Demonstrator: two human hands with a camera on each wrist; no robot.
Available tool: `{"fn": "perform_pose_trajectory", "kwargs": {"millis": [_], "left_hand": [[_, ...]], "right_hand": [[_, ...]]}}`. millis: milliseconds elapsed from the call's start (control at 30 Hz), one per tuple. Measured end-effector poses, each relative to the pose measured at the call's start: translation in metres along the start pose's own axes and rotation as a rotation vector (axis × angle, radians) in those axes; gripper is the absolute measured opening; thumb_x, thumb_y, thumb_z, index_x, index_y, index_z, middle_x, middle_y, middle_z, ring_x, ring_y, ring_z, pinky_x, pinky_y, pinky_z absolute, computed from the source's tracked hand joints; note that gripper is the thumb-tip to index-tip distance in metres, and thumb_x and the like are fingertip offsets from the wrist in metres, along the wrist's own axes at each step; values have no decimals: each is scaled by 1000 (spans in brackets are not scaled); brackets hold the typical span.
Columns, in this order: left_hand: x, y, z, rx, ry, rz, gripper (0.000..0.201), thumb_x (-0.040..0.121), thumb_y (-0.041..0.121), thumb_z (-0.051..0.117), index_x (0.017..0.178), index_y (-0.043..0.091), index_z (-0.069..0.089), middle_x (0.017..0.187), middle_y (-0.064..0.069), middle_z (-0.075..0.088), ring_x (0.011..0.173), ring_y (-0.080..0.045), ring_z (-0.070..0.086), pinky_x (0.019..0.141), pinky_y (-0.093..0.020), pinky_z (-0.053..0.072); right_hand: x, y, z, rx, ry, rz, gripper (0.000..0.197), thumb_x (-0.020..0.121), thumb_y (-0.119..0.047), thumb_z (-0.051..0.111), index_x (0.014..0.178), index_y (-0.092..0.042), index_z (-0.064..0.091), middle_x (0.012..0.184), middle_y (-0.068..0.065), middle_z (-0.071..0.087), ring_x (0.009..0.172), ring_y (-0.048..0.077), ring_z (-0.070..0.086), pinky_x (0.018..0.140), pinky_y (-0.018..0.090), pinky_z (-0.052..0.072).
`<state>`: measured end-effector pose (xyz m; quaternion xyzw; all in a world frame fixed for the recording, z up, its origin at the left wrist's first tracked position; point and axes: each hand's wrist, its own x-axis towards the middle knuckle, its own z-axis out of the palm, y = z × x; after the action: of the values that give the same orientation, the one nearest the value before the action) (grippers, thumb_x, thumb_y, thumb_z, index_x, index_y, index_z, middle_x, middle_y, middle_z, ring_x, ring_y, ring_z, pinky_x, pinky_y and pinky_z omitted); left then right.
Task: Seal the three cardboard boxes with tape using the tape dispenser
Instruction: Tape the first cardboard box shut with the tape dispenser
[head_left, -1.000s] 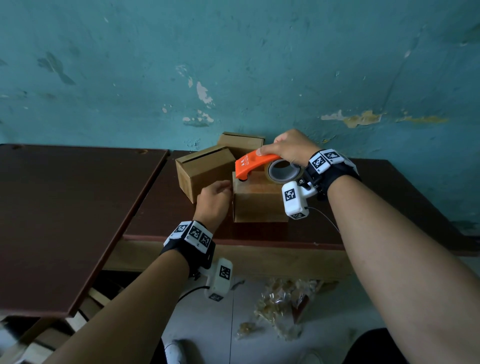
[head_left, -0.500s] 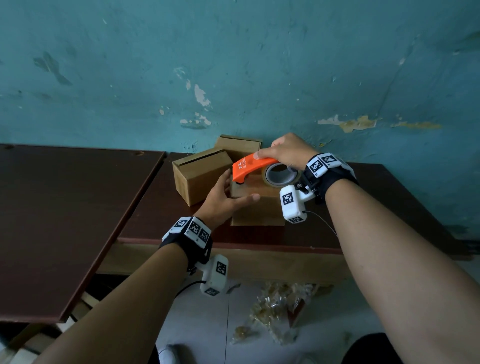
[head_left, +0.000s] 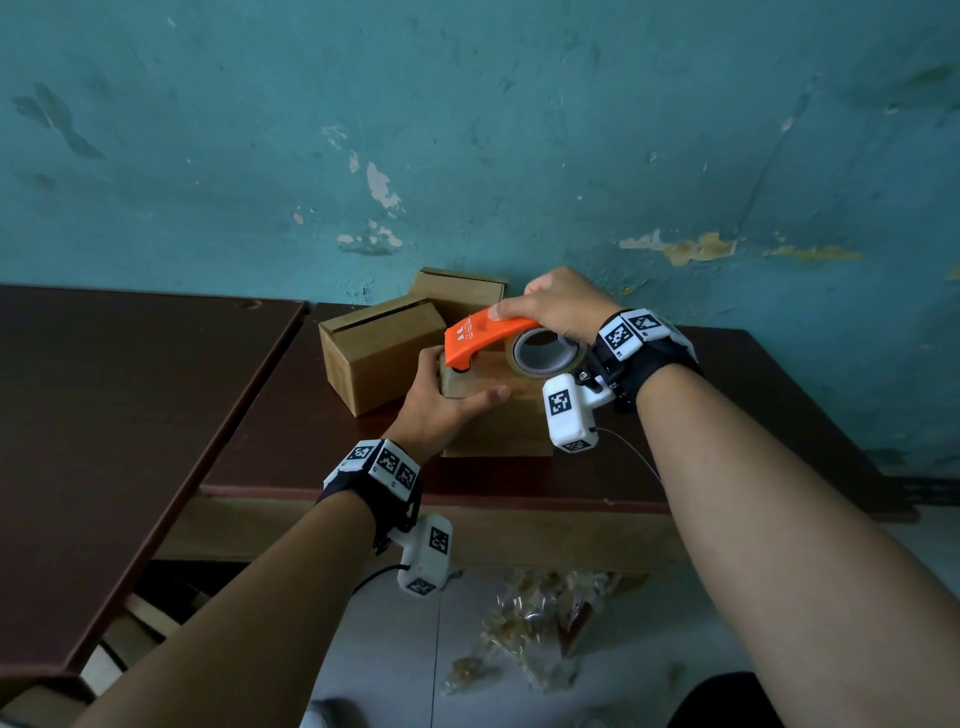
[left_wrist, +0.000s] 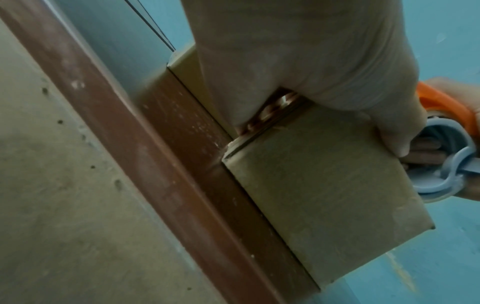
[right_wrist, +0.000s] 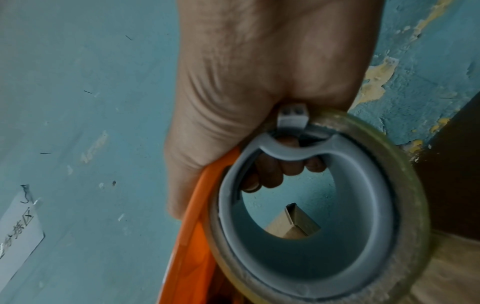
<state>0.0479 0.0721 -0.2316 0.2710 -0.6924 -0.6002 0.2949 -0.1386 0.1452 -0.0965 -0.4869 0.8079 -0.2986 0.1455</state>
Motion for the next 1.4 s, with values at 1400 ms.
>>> {"fn": "perform_pose_trajectory", "kwargs": {"millis": [1400], "left_hand": [[-6,4,-1,-109,-43,-57,91,70,44,88,144,31,38,136,0,59,122,-18,61,90,-31,51]], "right_hand": [[-11,-7,-15,-113,-96,-70,53,82,-60,81,65,-15,58,50,-2,46,39,10,41,50,27,33]]}}
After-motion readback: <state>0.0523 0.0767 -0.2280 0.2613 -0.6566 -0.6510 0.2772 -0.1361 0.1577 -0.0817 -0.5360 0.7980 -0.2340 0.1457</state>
